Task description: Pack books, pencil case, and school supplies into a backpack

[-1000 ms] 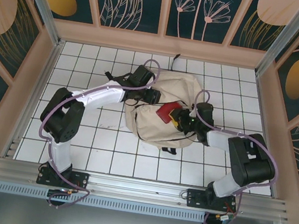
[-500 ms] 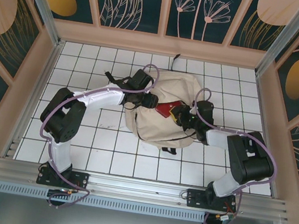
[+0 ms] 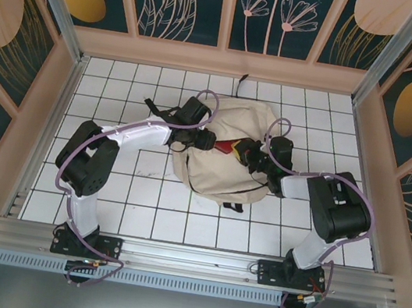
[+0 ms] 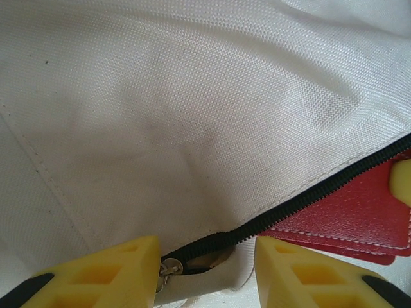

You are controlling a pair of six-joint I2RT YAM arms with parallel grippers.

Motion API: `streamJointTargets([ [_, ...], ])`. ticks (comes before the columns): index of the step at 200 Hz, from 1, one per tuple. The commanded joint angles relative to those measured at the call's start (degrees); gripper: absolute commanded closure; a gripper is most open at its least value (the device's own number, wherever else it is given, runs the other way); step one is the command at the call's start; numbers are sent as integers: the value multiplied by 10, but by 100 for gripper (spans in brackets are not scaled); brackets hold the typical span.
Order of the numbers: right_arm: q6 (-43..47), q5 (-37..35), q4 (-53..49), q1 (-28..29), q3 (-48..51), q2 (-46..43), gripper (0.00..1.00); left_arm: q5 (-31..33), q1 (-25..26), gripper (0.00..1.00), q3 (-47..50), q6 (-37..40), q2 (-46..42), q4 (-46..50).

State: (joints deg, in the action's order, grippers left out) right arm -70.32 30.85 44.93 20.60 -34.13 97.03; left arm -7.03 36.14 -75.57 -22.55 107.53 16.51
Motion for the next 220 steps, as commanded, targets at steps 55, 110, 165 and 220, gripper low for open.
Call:
streamJointTargets([
  [55, -37, -84, 92, 42, -49, 60, 94, 1, 3, 61, 4, -19, 8, -10],
  [110, -59, -86, 89, 55, -65, 96, 82, 16, 4, 64, 17, -36, -9, -12],
  [165, -37, -73, 6, 55, -50, 54, 82, 55, 2, 65, 39, -76, -39, -21],
  [220, -72, -63, -8, 80, -63, 78, 88, -11, 4, 72, 131, -128, -75, -81],
])
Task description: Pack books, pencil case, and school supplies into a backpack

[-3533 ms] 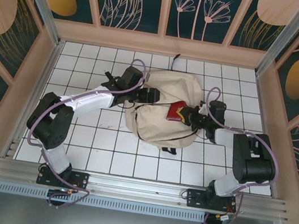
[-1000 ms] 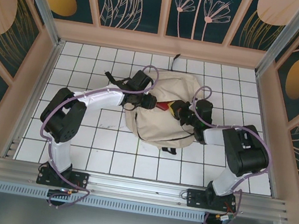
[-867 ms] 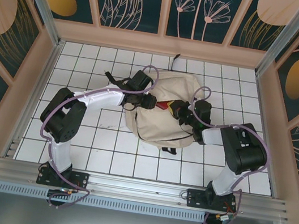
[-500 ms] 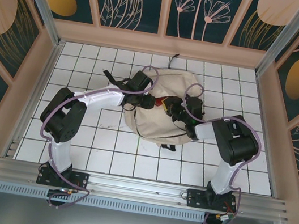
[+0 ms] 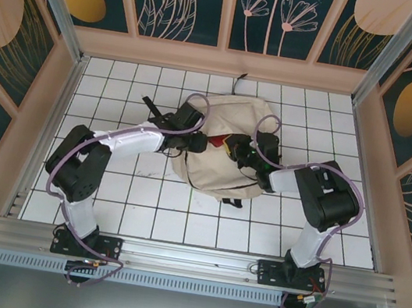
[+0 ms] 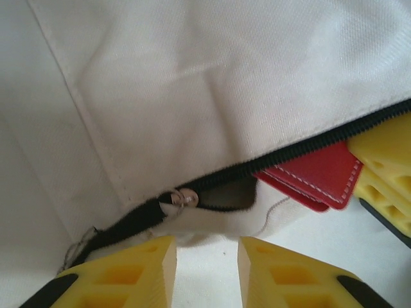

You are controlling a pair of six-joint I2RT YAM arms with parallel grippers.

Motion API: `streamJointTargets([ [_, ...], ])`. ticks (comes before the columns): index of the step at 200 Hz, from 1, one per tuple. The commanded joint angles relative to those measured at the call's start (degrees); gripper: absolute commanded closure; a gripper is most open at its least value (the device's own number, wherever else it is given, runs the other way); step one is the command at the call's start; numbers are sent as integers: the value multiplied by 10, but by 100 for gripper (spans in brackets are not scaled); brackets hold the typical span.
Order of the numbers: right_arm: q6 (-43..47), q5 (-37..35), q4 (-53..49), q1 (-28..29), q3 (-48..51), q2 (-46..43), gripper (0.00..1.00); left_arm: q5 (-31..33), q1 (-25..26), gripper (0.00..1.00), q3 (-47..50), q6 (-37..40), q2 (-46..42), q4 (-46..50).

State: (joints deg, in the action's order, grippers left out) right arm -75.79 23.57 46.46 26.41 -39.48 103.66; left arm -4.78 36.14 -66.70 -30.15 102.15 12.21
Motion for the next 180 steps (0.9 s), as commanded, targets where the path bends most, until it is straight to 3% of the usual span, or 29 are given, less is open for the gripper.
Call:
streamJointTargets([
  [1, -18, 10, -24, 23, -10, 12, 88, -34, 4, 72, 44, -53, -23, -40],
  [34, -47, -23, -33, 46, -11, 16, 91, -70, 4, 76, 101, -80, -26, -90],
  [86, -88, -115, 48, 65, 4, 37, 93, -77, 7, 79, 147, -94, -20, -120],
  [139, -94, -119, 53, 69, -44, 75, 93, -74, 7, 80, 158, -94, -14, -127],
  [158, -92, -103, 75, 70, -48, 82, 97, -76, 7, 81, 160, -95, -9, -130],
  [180, -86, -101, 91, 79, -49, 78, 94, -81, 7, 81, 157, -96, -1, -133],
])
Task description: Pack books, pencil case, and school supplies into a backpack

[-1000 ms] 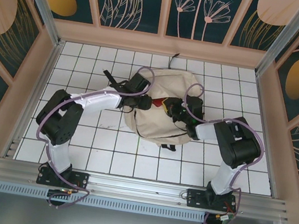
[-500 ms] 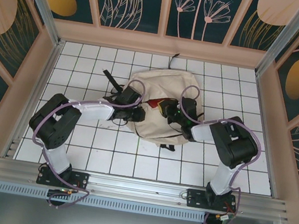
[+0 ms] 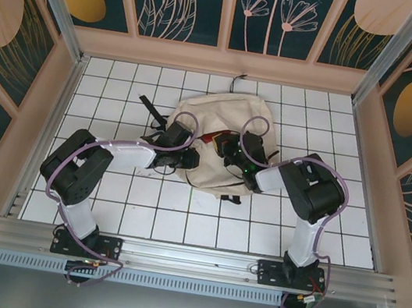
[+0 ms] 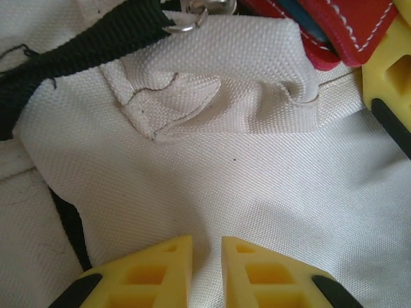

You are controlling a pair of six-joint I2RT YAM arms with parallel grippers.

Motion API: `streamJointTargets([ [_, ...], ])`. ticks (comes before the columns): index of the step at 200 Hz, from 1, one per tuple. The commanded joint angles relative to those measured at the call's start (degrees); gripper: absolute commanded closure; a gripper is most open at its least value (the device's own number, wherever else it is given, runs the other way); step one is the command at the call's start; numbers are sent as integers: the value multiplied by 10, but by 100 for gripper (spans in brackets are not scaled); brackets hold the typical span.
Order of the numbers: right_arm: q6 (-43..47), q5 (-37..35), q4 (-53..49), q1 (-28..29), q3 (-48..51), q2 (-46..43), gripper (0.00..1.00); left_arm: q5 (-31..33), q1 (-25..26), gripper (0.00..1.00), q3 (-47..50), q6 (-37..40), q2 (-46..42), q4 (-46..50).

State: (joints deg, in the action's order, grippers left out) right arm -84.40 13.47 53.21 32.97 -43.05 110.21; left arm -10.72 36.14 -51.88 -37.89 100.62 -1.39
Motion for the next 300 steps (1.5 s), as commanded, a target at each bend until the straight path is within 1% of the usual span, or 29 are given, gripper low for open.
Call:
streamJointTargets([
  [1, 1, 0, 23, 14, -13, 12, 93, -22, 7, 81, 8, -19, 14, 2],
  [29, 14, -3, -31, 12, -14, -10, 78, -23, 7, 81, 3, -18, 16, 3],
  [44, 18, -9, -58, 8, -1, -30, 77, -23, 7, 81, 1, -18, 14, 4],
  [57, 13, -9, -75, 7, 7, -39, 72, -23, 7, 81, 1, -19, 14, 2],
  [78, 1, 10, -71, 7, 0, -26, 71, -26, 7, 81, -3, -19, 19, 3],
  [99, -4, 28, -70, 4, -22, 0, 77, -26, 8, 82, -6, -21, 20, 5],
  [113, -4, 32, -58, 2, -26, 12, 84, -25, 7, 82, -5, -22, 16, 5],
  [128, -6, 20, -52, 2, -18, 8, 91, -23, 7, 82, -2, -22, 11, 6],
  [148, -10, -19, -41, 3, 15, -21, 95, -20, 8, 82, -2, -22, 9, 7],
  [163, -16, -68, -26, 5, 58, -60, 97, -22, 7, 82, -3, -23, 11, 7],
  [179, -14, -137, -13, 7, 105, -111, 98, -24, 7, 82, -7, -22, 13, 9],
  [193, -10, -163, -37, 6, 114, -135, 97, -25, 7, 82, -11, -20, 13, 13],
  [204, -8, -172, -35, 4, 115, -139, 97, -24, 7, 82, -12, -18, 13, 14],
  [231, -12, -146, -25, -3, 73, -93, 97, -25, 7, 82, -15, -18, 12, 15],
  [235, -13, -129, -20, -3, 66, -83, 97, -25, 7, 82, -15, -18, 12, 15],
  [278, -18, -61, -5, -3, -7, -4, 96, -25, 7, 82, -6, -19, 5, 15],
  [294, -22, -42, 0, -3, -14, 7, 91, -24, 7, 82, -6, -21, 5, 15],
  [300, -23, -37, 2, -3, -13, 7, 87, -24, 7, 82, -6, -20, 4, 15],
])
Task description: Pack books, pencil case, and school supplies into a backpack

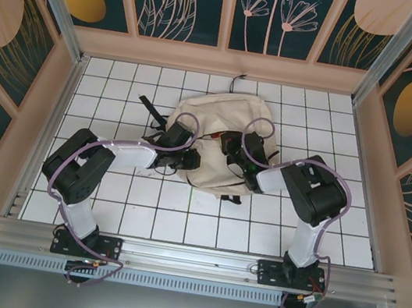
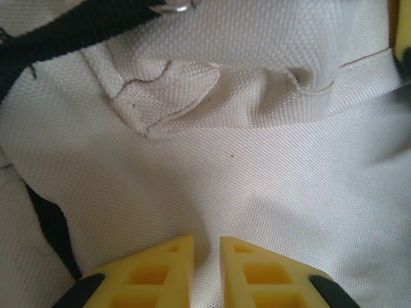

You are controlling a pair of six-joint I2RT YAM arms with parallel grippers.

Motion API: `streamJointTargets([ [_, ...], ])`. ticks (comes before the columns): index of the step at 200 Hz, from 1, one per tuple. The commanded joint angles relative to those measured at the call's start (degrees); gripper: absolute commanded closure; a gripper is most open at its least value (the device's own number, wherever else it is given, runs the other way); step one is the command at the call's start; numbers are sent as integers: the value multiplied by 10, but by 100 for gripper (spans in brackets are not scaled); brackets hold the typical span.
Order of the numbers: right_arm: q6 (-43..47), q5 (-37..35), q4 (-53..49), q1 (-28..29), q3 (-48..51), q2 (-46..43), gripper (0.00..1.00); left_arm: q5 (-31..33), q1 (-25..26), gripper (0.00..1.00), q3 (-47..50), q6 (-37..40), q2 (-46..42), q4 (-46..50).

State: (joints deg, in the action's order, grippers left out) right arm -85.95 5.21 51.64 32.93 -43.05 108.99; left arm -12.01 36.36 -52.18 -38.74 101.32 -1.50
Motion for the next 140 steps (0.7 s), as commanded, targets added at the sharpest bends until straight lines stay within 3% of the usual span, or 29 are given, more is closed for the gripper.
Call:
streamJointTargets([
  [1, -8, 46, 18, -3, -12, 18, 86, -11, 5, 82, -3, -12, -3, 16],
  [23, 2, 49, 7, -4, 12, -11, 59, -9, 5, 82, -5, -11, -6, 19],
  [51, 35, 61, -101, -13, 39, -85, 52, -3, 5, 80, -11, -10, -16, 29],
  [81, 61, 77, -182, -30, 88, -154, 54, 5, 5, 77, -22, -10, -46, 42],
  [117, 131, 78, -246, -44, 95, -192, 76, 47, 2, 73, -29, -17, -82, 58],
  [140, 193, 63, -277, -44, 61, -202, 79, 79, -12, 73, -20, -28, -106, 64],
])
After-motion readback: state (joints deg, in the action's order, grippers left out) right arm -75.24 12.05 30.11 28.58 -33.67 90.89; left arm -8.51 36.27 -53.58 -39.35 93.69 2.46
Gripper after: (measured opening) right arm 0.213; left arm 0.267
